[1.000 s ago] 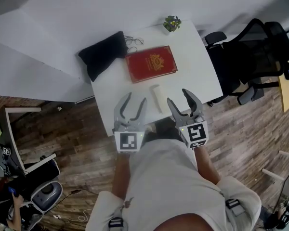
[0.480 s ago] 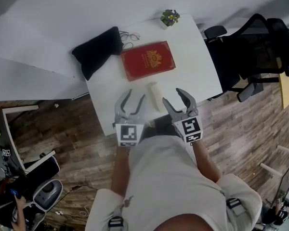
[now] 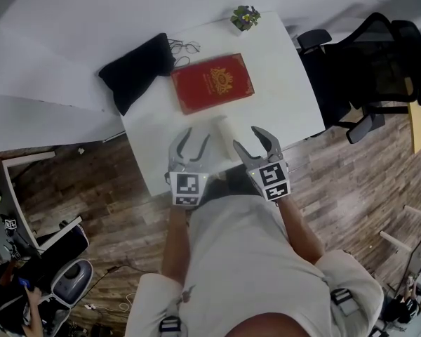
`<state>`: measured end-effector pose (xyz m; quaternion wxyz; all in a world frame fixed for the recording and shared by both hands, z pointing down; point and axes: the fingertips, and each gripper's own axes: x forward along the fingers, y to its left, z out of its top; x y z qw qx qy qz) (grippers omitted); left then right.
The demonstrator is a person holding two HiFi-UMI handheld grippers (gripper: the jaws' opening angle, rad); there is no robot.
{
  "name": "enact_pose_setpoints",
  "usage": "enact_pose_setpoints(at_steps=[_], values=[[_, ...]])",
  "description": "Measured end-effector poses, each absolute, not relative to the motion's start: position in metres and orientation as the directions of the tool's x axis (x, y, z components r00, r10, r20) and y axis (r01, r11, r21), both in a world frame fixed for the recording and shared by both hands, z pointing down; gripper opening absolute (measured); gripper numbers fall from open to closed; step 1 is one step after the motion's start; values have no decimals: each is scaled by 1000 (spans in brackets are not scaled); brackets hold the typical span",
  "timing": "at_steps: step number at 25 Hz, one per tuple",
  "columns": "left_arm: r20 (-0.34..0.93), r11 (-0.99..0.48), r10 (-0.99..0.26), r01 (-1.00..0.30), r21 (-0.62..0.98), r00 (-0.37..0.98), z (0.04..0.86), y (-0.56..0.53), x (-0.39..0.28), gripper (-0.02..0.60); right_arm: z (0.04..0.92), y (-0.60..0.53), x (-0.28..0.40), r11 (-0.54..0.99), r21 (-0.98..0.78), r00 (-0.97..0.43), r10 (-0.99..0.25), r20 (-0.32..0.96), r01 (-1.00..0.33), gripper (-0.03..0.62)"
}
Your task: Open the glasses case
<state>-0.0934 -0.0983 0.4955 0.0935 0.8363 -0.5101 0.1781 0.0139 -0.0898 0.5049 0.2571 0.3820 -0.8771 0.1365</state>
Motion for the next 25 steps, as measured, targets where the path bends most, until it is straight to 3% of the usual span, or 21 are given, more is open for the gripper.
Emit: enact_pose_setpoints(at_steps=[25], values=[[543, -498, -723, -867, 17, 426, 580, -103, -81, 230, 572, -80, 7, 700, -67, -552, -497, 670, -711, 255]])
